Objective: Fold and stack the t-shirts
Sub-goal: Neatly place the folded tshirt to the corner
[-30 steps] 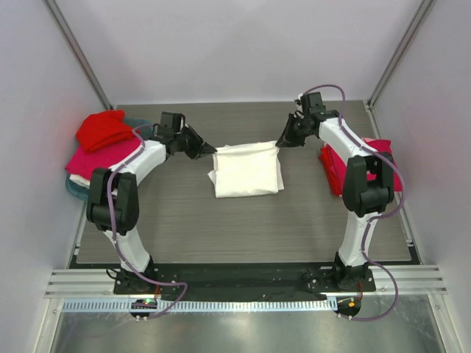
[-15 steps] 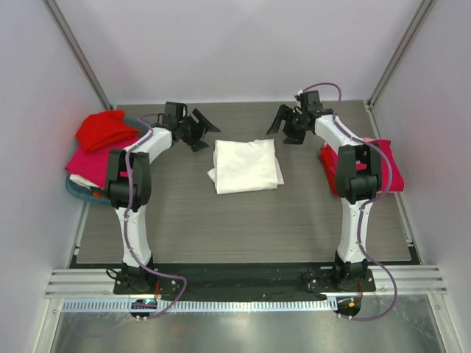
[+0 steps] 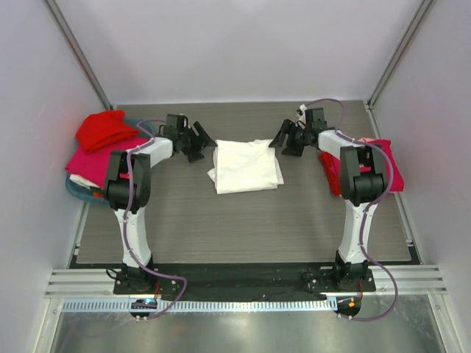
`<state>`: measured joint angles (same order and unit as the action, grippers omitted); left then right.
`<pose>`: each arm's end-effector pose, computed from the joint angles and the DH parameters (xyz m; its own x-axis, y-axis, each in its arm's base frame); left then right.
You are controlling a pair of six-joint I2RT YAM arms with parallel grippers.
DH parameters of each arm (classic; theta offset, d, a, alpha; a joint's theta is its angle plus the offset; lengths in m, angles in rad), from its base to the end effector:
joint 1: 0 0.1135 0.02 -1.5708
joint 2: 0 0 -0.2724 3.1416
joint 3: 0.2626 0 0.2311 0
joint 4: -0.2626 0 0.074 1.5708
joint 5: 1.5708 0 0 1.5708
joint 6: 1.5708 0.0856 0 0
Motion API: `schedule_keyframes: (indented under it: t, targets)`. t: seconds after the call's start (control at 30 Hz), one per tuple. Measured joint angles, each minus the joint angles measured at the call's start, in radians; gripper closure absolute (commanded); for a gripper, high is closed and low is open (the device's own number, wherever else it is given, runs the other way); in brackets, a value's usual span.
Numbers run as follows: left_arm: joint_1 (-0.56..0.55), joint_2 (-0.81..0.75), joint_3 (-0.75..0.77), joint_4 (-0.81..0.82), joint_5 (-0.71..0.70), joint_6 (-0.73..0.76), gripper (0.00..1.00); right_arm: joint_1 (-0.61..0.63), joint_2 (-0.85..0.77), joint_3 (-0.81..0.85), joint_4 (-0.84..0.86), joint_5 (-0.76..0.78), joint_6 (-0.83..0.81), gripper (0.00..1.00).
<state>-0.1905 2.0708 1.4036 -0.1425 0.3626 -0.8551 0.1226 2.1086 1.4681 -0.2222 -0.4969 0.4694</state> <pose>0.4550 -0.1187 0.1500 -0.7814 -0.5679 -0.2587 -0.2627 0.6754 -0.6890 0.4629 0.0981 0.1488 -0.8602 0.2947 -0.4162 -0.0293 0.7863 0.6171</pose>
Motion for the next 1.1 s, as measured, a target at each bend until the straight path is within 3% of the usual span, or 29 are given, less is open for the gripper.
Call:
schedule_keyframes:
  t: [0.13, 0.37, 0.63, 0.83, 0.9, 0.93, 0.97, 1.0, 1.1]
  targets:
    - [-0.008, 0.001, 0.000, 0.022, -0.003, 0.006, 0.28, 0.003, 0.027, 0.008, 0.056, -0.039, 0.008, 0.28]
    - [-0.026, 0.049, 0.029, 0.040, -0.003, 0.011, 0.46, 0.013, 0.087, 0.051, 0.098, -0.073, 0.028, 0.32]
    - [-0.042, 0.124, 0.121, 0.034, -0.012, 0.008, 0.56, 0.040, 0.142, 0.123, 0.099, -0.053, 0.026, 0.44]
    - [-0.053, 0.180, 0.183, 0.035, -0.019, -0.007, 0.75, 0.055, 0.184, 0.180, 0.079, -0.024, 0.018, 0.65]
    - [-0.058, 0.191, 0.196, 0.034, -0.024, -0.011, 0.86, 0.059, 0.195, 0.196, 0.075, -0.021, 0.023, 0.76]
    - [-0.062, 0.196, 0.201, 0.034, -0.028, -0.013, 0.98, 0.061, 0.202, 0.203, 0.071, -0.015, 0.025, 0.80]
    - [-0.066, 0.199, 0.206, 0.035, -0.031, -0.017, 1.00, 0.062, 0.204, 0.208, 0.066, -0.013, 0.026, 0.94]
    - [-0.069, 0.200, 0.211, 0.036, -0.032, -0.017, 1.00, 0.063, 0.206, 0.211, 0.063, -0.009, 0.024, 0.99]
    - [-0.080, 0.200, 0.214, 0.043, -0.043, -0.023, 1.00, 0.064, 0.206, 0.214, 0.053, 0.001, 0.031, 0.99]
